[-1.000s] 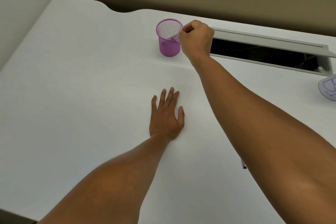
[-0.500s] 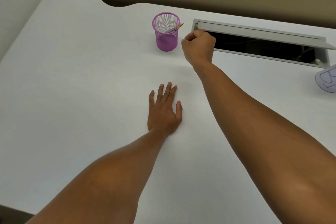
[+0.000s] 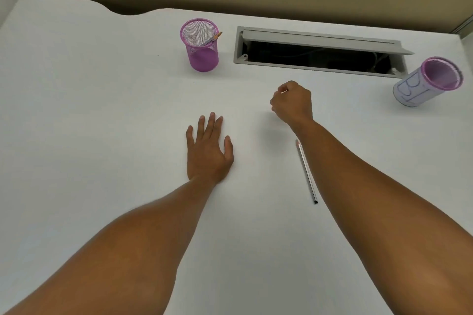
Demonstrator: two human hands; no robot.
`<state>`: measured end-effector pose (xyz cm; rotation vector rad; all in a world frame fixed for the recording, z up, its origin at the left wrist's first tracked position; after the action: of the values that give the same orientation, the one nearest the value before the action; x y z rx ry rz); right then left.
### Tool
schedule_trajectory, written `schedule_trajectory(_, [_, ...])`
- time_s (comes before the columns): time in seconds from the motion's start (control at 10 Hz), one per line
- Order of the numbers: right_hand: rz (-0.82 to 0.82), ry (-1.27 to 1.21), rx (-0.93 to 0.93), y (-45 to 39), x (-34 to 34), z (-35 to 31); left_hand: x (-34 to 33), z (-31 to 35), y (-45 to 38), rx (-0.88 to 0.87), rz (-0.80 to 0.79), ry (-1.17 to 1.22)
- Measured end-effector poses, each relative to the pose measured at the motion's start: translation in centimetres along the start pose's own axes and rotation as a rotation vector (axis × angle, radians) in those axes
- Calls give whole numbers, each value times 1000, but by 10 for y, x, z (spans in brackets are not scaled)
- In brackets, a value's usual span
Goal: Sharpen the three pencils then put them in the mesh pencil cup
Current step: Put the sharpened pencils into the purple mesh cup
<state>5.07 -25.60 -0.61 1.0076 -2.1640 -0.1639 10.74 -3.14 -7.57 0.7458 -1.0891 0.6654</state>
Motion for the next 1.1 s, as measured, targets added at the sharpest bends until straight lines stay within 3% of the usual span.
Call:
schedule_trajectory(0.4, [-79, 458, -92, 29, 24, 41, -1, 1, 2, -4, -4, 17])
schedule_trajectory(0.7, [-153, 641, -126, 35, 14, 54, -1, 0, 1, 0, -4, 13])
schedule_trajectory(1.1, [-405, 948, -186, 41, -5, 53, -1, 1, 1, 0, -2, 18])
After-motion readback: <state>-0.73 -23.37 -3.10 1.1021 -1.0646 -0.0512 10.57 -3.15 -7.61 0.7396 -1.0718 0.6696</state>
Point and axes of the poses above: each hand's wrist, its own y-axis away from the middle knuckle, its own x-axis out of the back of the hand, z = x × y, the point moved 8 cm from there along -y, towards the middle knuckle, and after that the axes turned 11 degrees about -z, right-handed, at the moved point
